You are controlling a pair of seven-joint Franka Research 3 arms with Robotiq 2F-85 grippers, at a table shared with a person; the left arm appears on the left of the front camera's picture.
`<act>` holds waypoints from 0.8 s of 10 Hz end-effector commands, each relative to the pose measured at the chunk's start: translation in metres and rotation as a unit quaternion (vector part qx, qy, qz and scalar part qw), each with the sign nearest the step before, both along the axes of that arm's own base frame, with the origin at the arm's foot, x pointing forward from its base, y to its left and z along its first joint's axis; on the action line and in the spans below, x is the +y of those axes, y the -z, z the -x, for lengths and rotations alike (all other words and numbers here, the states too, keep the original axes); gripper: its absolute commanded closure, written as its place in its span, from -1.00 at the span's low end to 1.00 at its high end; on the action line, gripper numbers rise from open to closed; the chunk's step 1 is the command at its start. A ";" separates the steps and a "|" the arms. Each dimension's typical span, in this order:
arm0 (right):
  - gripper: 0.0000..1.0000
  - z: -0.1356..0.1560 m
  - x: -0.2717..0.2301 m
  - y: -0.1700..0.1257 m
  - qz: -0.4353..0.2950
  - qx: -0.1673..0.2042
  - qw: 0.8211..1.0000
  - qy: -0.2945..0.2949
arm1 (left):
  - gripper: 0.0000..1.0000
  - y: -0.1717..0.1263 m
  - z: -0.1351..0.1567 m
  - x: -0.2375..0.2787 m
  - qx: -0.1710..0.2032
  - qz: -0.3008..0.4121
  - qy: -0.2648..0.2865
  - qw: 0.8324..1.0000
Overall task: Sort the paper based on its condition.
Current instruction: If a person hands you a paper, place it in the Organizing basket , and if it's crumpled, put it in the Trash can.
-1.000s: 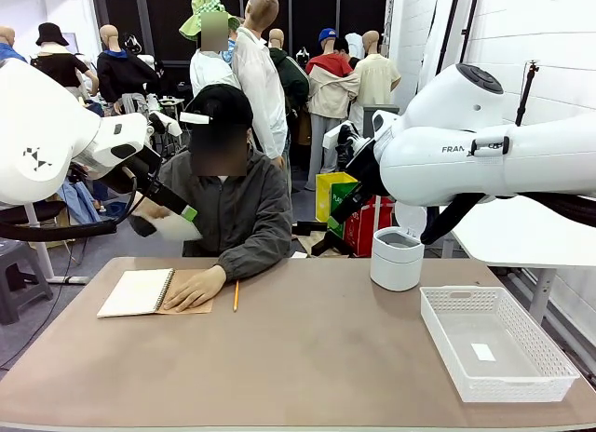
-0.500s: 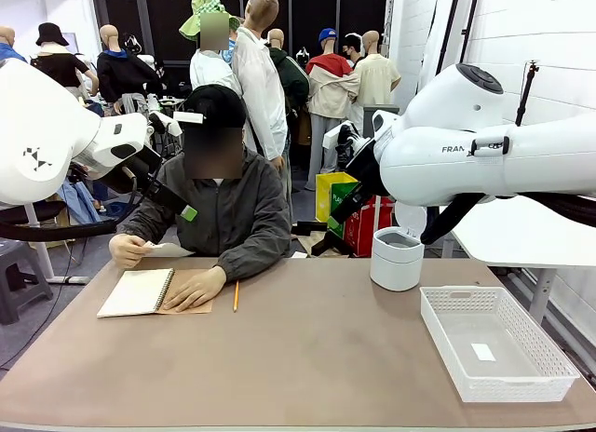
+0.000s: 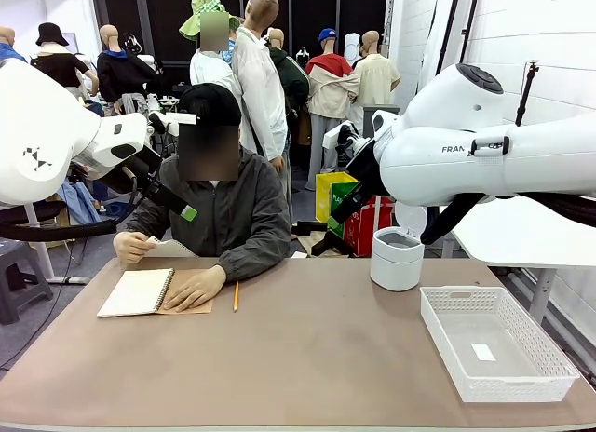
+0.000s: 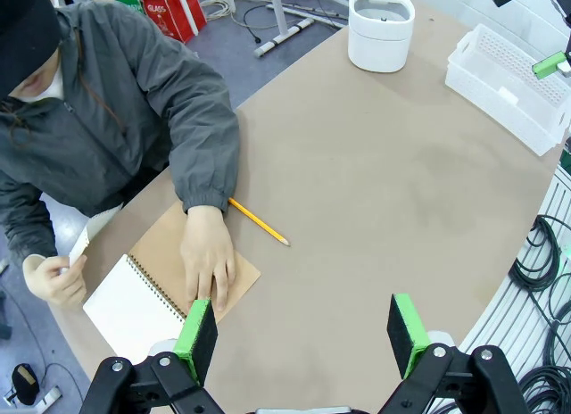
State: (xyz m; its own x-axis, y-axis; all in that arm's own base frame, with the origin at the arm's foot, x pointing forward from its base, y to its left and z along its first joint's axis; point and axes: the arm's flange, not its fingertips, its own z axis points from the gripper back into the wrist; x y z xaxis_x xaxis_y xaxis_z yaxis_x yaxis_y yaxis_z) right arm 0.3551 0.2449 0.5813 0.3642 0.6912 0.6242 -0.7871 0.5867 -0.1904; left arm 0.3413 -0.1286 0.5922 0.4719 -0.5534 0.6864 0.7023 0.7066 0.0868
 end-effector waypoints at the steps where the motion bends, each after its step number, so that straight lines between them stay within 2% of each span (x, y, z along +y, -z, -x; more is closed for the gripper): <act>1: -1.00 0.000 0.000 -0.001 0.005 0.000 1.000 0.004 | -1.00 -0.001 -0.001 0.001 0.003 0.002 0.001 1.000; 8: -1.00 0.000 0.000 -0.001 0.005 0.000 1.000 0.004 | -1.00 -0.001 -0.001 0.001 0.003 0.002 0.001 1.000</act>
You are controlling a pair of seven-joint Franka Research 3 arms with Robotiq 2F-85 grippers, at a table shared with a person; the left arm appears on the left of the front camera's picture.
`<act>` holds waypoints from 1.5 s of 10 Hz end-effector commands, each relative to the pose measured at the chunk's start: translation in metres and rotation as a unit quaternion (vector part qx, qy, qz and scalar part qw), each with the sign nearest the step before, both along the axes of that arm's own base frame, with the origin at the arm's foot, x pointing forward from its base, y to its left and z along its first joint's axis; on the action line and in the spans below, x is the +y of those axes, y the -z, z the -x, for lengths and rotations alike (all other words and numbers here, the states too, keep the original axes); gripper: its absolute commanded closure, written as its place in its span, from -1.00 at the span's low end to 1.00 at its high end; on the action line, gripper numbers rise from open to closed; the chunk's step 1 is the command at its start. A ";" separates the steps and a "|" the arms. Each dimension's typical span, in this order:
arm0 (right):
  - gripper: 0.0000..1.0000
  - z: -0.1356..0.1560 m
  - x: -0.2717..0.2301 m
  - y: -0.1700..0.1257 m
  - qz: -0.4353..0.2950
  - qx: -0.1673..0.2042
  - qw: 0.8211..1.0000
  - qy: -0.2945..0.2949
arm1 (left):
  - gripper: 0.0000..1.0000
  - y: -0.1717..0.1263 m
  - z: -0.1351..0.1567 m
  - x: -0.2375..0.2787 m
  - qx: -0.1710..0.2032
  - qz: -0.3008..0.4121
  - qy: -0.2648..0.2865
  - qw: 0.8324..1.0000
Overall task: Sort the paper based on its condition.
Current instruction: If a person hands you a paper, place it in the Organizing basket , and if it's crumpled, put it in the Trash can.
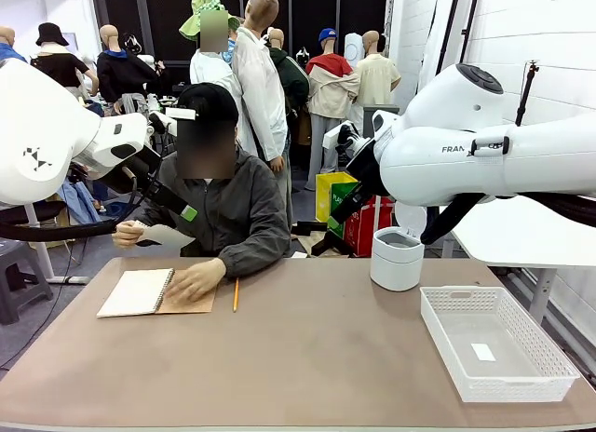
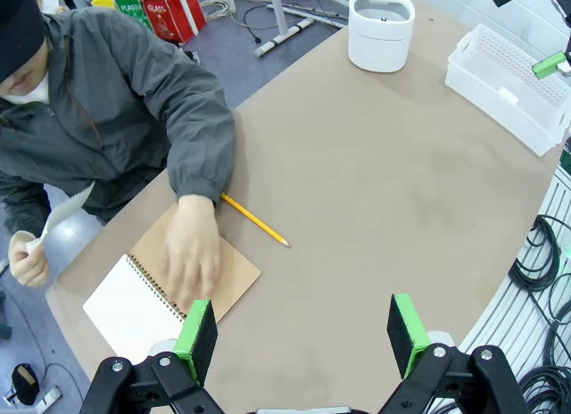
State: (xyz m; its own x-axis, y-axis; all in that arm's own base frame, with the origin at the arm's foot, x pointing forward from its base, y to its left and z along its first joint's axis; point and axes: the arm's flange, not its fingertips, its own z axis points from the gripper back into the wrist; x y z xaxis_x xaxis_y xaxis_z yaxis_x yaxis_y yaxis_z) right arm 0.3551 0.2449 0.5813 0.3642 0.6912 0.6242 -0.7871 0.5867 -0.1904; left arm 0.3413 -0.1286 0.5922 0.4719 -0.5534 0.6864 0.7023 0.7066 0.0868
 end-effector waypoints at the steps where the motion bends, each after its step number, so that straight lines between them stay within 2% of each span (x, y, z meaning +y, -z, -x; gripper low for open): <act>1: -1.00 0.000 0.000 -0.001 0.005 0.000 1.000 0.004 | -1.00 -0.001 -0.001 0.001 0.003 0.002 0.001 1.000; 15: -1.00 0.000 0.000 -0.001 0.005 0.000 1.000 0.004 | -1.00 -0.001 -0.001 0.001 0.003 0.002 0.001 1.000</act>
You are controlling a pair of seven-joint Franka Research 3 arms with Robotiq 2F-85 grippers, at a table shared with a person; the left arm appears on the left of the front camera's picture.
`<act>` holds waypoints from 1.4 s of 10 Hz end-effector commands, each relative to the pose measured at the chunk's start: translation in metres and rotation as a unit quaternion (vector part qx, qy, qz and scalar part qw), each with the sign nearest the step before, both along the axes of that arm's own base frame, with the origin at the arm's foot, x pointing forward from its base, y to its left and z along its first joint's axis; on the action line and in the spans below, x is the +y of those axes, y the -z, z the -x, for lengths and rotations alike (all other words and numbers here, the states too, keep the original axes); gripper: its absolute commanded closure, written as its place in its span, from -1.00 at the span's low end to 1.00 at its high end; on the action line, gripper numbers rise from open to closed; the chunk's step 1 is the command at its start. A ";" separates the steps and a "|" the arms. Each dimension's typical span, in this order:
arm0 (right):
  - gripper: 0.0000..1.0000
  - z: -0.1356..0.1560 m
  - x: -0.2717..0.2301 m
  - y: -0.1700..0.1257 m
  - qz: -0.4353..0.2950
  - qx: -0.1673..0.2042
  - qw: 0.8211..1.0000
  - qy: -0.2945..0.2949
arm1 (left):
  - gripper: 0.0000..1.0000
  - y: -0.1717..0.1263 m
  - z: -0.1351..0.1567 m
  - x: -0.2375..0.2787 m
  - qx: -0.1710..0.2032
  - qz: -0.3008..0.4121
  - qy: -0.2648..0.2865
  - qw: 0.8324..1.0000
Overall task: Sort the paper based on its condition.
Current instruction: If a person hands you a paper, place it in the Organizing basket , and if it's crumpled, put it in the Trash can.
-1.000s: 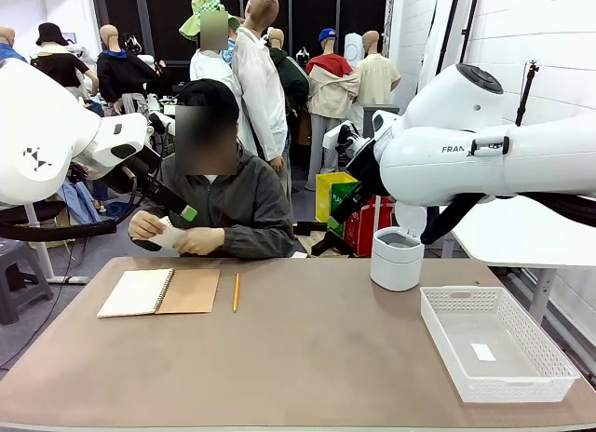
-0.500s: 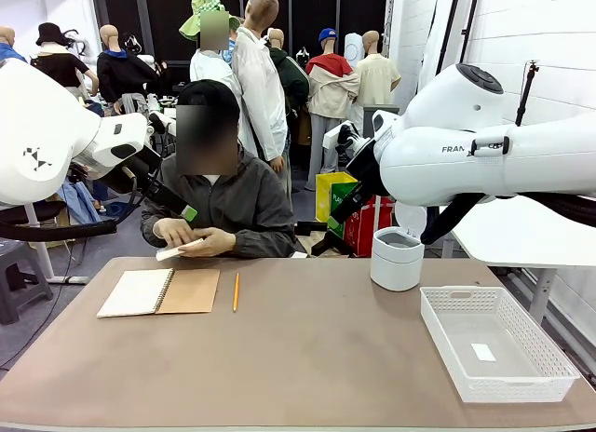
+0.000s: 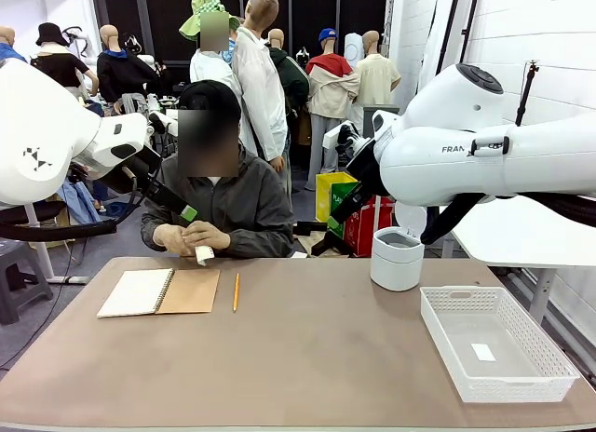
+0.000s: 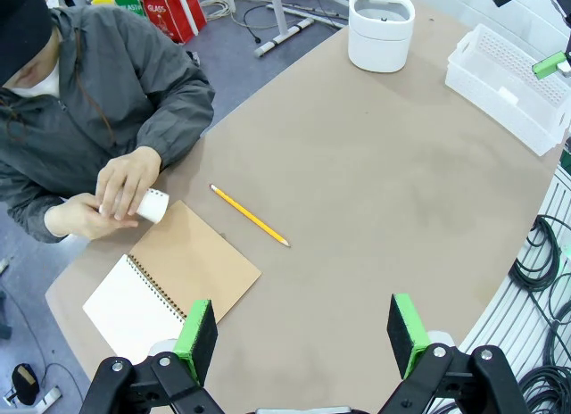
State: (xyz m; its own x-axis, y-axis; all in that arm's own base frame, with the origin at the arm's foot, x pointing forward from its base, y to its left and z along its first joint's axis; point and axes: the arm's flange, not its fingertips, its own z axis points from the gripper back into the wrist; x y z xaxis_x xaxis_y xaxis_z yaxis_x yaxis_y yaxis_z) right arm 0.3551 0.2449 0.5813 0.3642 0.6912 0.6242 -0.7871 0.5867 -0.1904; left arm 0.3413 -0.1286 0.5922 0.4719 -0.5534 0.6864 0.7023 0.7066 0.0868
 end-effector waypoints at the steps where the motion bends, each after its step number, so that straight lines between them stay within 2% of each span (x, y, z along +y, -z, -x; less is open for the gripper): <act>1: -1.00 0.000 0.000 -0.001 0.005 0.000 1.000 0.004 | -1.00 -0.001 -0.001 0.001 0.003 0.002 0.001 1.000; 14: -1.00 0.000 0.000 -0.001 0.005 0.000 1.000 0.004 | -1.00 -0.001 -0.001 0.001 0.003 0.002 0.001 1.000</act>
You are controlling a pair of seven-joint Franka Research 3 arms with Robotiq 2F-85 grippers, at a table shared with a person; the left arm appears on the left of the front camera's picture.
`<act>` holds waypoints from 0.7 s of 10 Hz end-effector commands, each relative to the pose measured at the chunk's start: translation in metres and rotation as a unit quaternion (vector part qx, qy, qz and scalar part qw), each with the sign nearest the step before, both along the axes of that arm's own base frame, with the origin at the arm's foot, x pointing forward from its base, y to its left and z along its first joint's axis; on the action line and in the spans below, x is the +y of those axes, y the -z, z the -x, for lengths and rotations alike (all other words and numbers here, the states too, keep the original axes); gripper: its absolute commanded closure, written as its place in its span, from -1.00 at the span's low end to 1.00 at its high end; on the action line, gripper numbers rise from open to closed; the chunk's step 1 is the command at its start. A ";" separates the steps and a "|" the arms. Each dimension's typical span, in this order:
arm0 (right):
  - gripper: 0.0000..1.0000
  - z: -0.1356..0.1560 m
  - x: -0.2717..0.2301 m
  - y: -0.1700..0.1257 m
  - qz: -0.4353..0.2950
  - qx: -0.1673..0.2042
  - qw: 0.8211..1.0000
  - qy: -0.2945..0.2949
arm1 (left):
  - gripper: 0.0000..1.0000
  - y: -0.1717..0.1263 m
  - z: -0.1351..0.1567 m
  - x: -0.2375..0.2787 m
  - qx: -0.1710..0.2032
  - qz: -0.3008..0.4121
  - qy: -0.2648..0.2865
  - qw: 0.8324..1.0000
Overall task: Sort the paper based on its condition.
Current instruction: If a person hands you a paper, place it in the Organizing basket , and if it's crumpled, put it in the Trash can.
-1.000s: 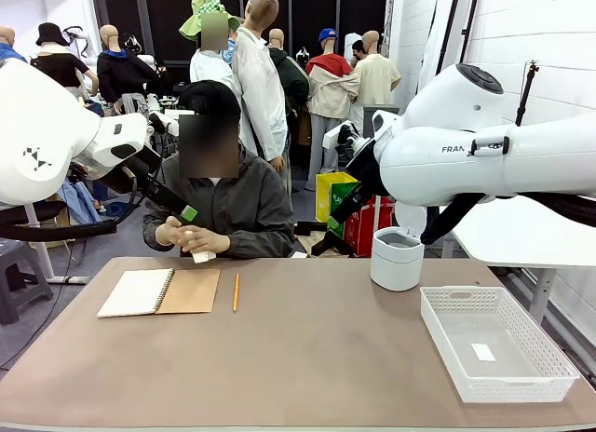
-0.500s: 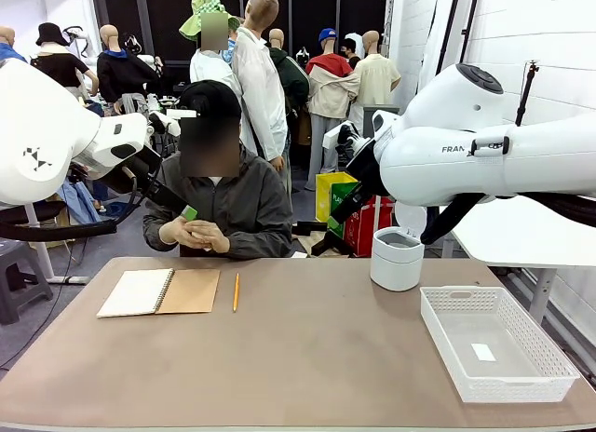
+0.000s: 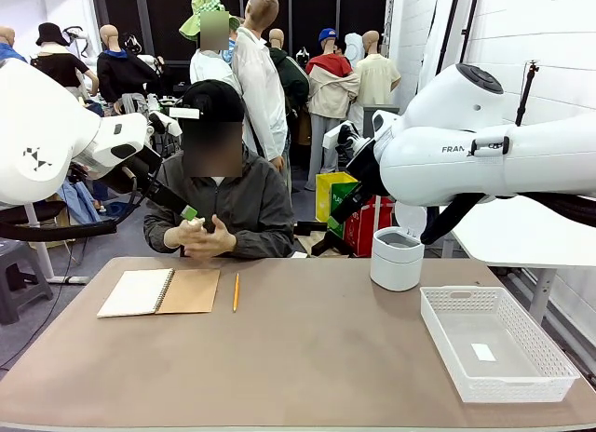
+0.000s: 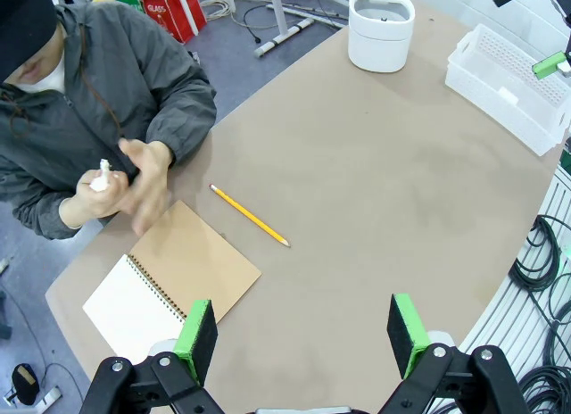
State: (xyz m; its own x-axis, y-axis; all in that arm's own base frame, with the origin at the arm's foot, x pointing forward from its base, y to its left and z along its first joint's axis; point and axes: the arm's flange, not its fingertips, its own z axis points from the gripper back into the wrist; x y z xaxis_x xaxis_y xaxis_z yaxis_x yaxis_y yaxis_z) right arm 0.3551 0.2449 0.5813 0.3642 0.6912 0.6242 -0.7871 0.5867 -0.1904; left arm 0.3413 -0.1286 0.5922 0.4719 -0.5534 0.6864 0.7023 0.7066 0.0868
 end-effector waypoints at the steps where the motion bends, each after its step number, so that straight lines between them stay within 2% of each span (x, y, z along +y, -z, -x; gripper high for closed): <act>1: -1.00 0.000 0.000 -0.001 0.005 0.000 1.000 0.004 | -1.00 -0.001 -0.001 0.001 0.003 0.002 0.001 1.000; 7: -1.00 0.000 0.000 -0.001 0.005 0.000 1.000 0.004 | -1.00 -0.001 -0.001 0.001 0.003 0.002 0.001 1.000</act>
State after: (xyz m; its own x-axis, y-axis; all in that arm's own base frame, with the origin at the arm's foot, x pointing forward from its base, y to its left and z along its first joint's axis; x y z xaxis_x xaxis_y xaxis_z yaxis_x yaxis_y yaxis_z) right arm 0.3551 0.2449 0.5813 0.3642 0.6912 0.6242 -0.7871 0.5867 -0.1904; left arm 0.3413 -0.1286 0.5922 0.4719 -0.5534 0.6864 0.7023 0.7066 0.0868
